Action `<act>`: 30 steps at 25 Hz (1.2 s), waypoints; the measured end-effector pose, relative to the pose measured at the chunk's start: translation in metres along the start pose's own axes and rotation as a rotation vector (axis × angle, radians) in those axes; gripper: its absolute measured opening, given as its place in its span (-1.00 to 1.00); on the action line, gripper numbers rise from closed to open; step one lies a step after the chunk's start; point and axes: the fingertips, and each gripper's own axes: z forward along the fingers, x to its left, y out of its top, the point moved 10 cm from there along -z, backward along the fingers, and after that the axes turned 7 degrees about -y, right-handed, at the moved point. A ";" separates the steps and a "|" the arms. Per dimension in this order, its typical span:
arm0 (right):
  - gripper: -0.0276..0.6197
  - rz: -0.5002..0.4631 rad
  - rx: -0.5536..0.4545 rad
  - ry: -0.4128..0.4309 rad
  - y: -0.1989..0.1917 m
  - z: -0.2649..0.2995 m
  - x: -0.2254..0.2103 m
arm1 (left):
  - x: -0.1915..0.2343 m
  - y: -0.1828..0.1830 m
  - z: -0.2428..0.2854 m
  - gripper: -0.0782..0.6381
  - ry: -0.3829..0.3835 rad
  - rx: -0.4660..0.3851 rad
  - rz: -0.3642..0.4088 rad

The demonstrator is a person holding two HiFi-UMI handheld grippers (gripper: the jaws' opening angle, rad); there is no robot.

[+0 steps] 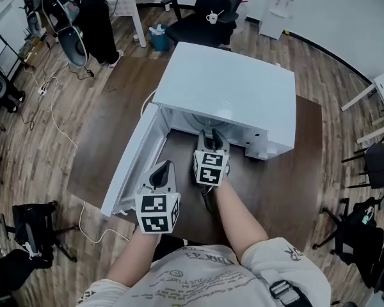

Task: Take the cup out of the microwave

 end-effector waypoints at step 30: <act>-0.53 -0.166 0.000 0.222 -0.006 0.066 0.007 | 0.012 -0.023 -0.010 -0.74 0.085 0.061 -0.044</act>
